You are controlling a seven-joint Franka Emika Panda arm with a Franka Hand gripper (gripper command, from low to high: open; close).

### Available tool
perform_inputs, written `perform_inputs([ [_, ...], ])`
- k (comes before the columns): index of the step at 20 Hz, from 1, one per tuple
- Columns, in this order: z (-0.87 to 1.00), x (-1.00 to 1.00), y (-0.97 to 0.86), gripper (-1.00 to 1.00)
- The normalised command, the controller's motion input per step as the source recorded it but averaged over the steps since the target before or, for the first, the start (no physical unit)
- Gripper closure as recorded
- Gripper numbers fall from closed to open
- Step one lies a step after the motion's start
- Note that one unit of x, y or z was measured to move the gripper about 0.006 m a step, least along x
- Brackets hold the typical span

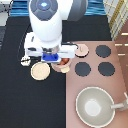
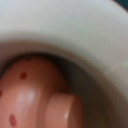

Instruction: Take the lid off the pot, put the pot on the plate, and use the tool to push the pot to the front of the table.

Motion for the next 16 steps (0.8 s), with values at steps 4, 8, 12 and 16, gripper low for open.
perform_inputs([
  [4, -0.03, -0.47, -0.84, 1.00],
  [8, -0.16, -0.44, -0.86, 1.00],
  [12, -0.49, -0.53, -0.83, 1.00],
  [16, -0.73, -0.65, -0.62, 1.00],
])
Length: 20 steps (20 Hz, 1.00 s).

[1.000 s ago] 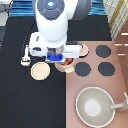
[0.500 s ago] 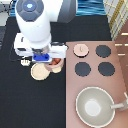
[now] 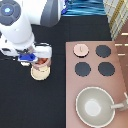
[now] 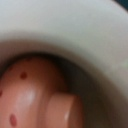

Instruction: Take the lid off the pot, put the pot on the plate, and use the tool to push the pot to the front of the table.

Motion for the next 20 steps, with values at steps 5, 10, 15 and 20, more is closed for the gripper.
perform_inputs([
  [5, -0.67, -0.34, -0.05, 1.00],
  [10, -0.42, -0.07, 0.00, 1.00],
  [15, -0.63, -0.31, -0.01, 1.00],
  [20, -0.34, -0.15, -0.10, 1.00],
])
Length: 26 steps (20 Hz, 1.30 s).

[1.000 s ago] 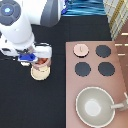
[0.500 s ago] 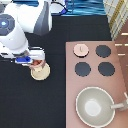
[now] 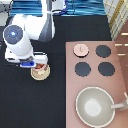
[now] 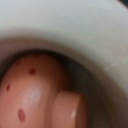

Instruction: Take the lid off the pot, put the pot on the plate, and use the tool to push the pot to the front of the table.

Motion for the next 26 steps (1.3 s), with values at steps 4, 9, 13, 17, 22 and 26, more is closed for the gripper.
perform_inputs([
  [4, -0.39, -0.20, -0.16, 1.00],
  [9, -0.06, 0.01, -0.23, 1.00],
  [13, -0.06, 0.03, -0.25, 1.00],
  [17, 0.00, 0.13, -0.23, 1.00],
  [22, -0.08, -0.01, -0.08, 1.00],
  [26, 0.14, -0.09, 0.08, -1.00],
])
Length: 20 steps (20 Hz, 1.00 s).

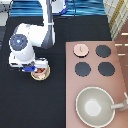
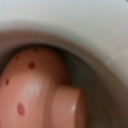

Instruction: Take the lid off the pot, put the pot on the plate, and use the tool to push the pot to the front of the table.

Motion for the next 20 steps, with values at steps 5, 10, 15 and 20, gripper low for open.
perform_inputs([
  [5, 0.75, -0.44, 0.07, -1.00],
  [10, 0.68, -0.79, -0.07, -1.00],
  [15, 0.65, -0.74, -0.18, -1.00],
  [20, 0.47, -0.76, -0.10, -1.00],
])
